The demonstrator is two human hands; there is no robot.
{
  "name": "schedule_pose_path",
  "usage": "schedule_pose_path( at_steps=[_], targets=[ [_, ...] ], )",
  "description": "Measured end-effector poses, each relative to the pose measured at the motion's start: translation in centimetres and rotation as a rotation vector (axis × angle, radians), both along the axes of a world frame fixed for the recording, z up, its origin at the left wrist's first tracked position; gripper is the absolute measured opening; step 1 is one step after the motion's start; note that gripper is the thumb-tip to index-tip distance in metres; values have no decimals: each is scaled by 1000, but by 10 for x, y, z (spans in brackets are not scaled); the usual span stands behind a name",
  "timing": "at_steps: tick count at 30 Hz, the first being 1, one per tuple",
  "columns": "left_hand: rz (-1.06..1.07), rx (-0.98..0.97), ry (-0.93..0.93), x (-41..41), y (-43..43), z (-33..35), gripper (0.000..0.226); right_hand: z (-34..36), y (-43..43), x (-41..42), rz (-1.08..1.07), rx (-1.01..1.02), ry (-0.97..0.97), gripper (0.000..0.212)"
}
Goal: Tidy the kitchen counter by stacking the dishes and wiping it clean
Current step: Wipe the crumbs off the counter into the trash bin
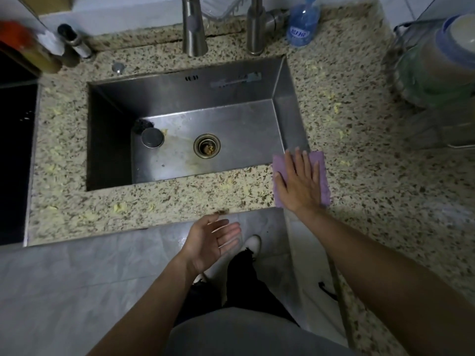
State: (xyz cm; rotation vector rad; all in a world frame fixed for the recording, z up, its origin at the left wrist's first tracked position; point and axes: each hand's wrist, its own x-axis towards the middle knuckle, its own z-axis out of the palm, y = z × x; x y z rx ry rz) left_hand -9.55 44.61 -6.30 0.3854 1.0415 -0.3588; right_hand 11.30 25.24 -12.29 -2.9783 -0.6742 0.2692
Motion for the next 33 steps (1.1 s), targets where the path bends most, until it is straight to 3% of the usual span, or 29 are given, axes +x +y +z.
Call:
schedule_pose_path(
  at_steps=[4, 9, 13, 33],
  targets=[
    [219, -26, 0, -15, 6, -13, 41, -5, -1, -1, 34, -40, -36, 73],
    [317, -41, -49, -30, 19, -22, 52, -8, -4, -7, 97, -44, -89, 67],
    [387, -47, -46, -39, 30, -27, 38, -11, -3, -14, 121, -39, -132, 62],
    [448, -39, -28, -64, 58, -24, 62, -7, 55, -52, 205, 30, -62, 60]
  ],
)
